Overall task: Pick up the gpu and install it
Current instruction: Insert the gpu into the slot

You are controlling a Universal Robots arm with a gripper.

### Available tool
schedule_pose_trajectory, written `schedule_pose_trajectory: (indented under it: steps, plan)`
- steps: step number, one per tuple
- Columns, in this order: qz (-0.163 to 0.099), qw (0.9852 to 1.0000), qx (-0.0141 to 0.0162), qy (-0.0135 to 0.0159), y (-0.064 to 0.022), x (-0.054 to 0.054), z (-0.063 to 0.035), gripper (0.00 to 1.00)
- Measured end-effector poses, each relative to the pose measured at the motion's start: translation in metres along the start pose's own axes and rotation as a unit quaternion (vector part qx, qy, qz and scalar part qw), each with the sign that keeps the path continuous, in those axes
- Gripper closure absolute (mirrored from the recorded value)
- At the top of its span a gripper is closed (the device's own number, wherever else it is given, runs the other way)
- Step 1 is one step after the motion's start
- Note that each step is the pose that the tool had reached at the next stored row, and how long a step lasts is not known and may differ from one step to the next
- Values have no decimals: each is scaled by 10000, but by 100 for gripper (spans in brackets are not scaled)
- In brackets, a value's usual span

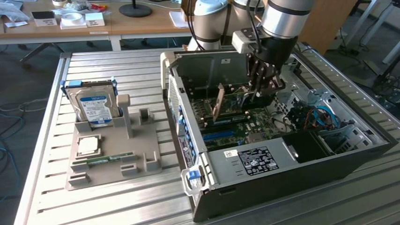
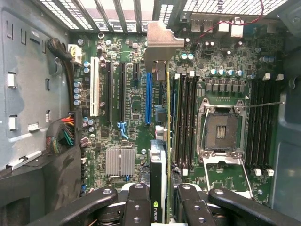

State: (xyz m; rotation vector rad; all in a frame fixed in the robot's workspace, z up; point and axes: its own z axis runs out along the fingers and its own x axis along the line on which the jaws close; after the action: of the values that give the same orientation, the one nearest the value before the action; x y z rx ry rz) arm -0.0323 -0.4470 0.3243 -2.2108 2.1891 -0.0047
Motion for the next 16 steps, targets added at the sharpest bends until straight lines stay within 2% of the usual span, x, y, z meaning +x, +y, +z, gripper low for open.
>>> schedule_pose_trajectory:
  steps: [4,16]
  plan:
    - [102,9999,2,3,4,3,11,73]
    - [104,9999,4,3,79,5,14,73]
